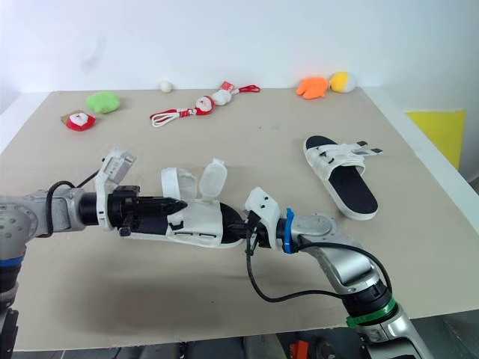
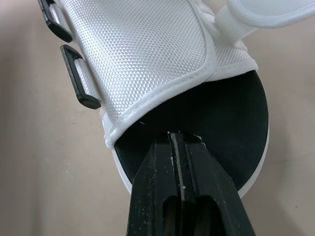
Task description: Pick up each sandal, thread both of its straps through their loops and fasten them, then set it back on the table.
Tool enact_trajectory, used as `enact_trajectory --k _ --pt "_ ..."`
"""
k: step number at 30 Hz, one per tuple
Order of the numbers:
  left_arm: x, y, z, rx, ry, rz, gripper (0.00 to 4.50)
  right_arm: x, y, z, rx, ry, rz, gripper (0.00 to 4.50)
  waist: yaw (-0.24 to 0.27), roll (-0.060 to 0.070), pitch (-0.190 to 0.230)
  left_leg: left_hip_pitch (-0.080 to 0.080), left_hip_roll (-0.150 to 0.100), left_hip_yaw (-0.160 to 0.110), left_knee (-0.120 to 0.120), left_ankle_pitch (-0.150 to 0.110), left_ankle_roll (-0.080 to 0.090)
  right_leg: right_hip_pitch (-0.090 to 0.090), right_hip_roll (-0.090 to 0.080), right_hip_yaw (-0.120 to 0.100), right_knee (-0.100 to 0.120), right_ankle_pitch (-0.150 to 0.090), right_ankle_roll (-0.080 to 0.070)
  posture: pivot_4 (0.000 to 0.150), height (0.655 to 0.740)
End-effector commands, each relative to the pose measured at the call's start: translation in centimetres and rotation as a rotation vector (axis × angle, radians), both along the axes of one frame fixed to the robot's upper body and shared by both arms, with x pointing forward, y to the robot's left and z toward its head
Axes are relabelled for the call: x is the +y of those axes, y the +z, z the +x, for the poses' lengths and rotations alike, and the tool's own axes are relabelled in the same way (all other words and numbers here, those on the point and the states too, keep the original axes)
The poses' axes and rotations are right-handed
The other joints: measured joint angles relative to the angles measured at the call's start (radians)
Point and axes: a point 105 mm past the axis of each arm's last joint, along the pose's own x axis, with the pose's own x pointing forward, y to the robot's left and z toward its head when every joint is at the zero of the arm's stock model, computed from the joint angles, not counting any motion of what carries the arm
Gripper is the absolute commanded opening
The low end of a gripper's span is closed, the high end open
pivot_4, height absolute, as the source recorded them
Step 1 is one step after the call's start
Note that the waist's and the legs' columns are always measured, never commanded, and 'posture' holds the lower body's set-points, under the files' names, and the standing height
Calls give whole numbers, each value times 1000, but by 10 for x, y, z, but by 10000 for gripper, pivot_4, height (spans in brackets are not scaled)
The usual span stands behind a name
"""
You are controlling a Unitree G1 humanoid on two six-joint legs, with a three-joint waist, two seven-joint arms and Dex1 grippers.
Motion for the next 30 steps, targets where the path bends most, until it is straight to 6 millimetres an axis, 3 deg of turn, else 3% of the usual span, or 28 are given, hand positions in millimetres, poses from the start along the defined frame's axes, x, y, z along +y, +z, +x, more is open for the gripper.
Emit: enact_trajectory --k 1,11,26,30 --pt "-5 0 5 -47 -17 16 123 7 -10 -5 33 11 -13 0 0 0 0 0 0 0 0 0 0 0 0 0 0 0 0 1500 7400" --pt "-13 -10 -3 -2 -98 2 123 7 -10 -9 36 2 -10 0 0 0 0 -1 0 0 0 0 0 0 1 1 0 0 1 1500 7400" --pt "3 -1 0 54 -89 -42 123 10 -11 -8 35 5 -11 0 0 0 0 -1 0 -1 0 0 0 0 1 1 0 -1 1 1500 7400" --pt "2 -10 -3 66 -94 -6 123 10 -10 -8 33 3 -9 0 0 0 0 -1 0 -1 0 0 0 0 1 1 0 -1 1 1500 7400"
